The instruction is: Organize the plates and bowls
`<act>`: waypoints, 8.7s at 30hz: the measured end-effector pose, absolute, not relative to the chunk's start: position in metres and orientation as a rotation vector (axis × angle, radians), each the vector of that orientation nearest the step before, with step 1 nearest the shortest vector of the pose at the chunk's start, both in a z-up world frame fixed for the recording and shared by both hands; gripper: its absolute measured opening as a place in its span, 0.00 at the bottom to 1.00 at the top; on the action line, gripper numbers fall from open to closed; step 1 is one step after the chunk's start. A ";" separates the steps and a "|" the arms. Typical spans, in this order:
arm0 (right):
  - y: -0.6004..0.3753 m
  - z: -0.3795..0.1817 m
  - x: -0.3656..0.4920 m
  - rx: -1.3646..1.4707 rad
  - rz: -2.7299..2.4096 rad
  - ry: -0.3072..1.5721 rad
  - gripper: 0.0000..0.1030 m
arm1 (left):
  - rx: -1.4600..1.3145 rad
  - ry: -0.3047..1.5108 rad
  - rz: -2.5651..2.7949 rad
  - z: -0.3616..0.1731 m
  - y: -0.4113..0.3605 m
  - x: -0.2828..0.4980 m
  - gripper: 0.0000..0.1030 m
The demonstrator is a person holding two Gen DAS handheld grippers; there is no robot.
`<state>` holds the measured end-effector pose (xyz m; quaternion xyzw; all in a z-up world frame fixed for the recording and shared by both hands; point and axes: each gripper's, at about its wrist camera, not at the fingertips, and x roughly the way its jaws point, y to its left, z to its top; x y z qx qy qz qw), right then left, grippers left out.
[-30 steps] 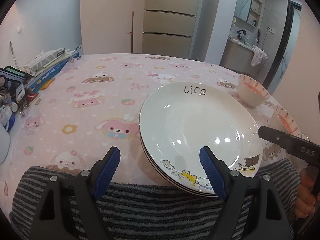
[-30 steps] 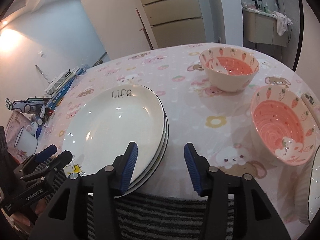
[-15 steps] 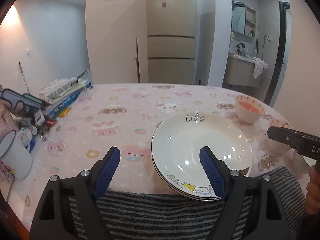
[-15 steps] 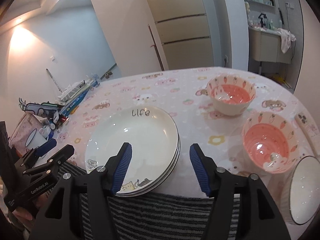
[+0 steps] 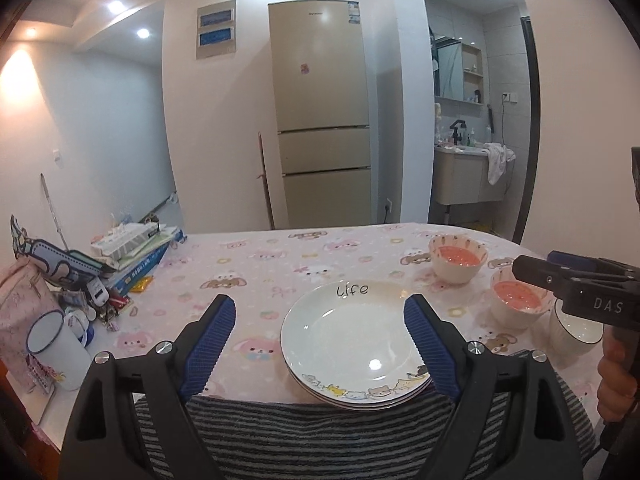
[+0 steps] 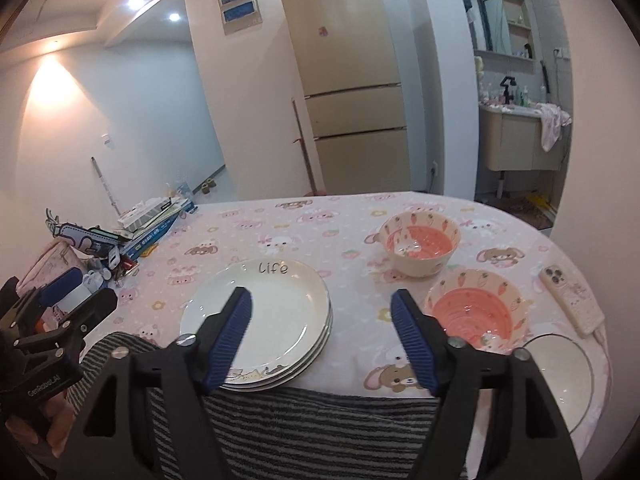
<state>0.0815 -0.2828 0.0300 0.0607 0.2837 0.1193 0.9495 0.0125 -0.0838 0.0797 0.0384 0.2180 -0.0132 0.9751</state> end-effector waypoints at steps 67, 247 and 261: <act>-0.519 -0.077 0.065 0.427 -0.127 0.845 0.31 | 0.017 1.015 -0.523 -0.040 -0.369 0.108 0.46; -0.436 -0.045 0.347 0.253 0.137 1.095 0.46 | 0.120 0.949 -0.237 0.026 -0.264 0.332 0.78; -0.404 -0.078 0.390 0.135 0.116 1.320 0.19 | 0.049 1.217 -0.338 -0.044 -0.273 0.380 0.23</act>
